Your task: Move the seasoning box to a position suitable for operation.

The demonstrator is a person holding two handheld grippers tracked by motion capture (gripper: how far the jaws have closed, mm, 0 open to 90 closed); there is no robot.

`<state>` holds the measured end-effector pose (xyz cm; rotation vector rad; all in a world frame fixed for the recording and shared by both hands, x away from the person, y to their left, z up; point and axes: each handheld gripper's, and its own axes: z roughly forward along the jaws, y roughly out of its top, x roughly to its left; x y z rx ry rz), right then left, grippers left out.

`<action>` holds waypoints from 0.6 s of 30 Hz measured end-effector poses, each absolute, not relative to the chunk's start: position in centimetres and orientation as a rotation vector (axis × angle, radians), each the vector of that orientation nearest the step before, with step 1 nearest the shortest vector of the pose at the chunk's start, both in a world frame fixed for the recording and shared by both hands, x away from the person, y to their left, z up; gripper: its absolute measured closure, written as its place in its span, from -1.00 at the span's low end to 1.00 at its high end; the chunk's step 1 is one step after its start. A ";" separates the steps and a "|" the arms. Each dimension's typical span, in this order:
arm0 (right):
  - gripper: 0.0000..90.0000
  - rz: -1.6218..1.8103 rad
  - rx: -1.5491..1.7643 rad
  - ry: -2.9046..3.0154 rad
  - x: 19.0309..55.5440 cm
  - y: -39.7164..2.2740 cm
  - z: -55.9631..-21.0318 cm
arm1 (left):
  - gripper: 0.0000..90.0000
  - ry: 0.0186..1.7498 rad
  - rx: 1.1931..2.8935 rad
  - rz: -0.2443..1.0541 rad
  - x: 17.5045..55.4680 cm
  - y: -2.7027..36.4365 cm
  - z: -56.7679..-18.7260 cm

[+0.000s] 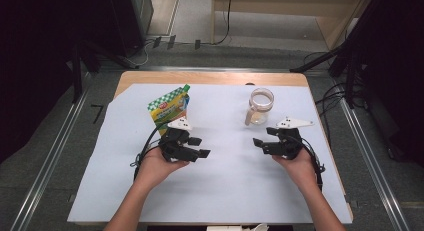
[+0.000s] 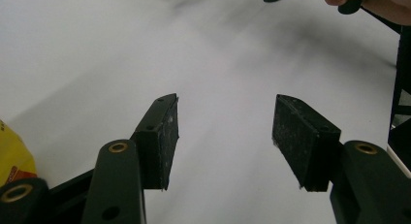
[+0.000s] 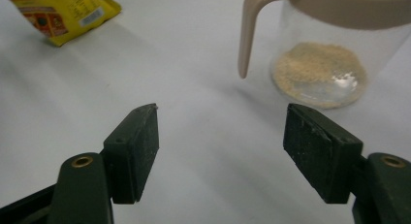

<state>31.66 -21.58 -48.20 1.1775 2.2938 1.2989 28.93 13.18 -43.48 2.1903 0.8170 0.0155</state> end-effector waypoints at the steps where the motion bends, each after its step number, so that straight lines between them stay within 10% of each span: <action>1: -0.31 1.290 1.187 2.271 31.8 -21.6 -48.1 | -0.04 0.817 2.190 0.016 28.9 13.2 -43.5; 18: -0.41 1.213 1.285 2.277 35.9 -22.4 -46.6 | -0.04 0.830 2.183 0.058 28.8 13.8 -43.0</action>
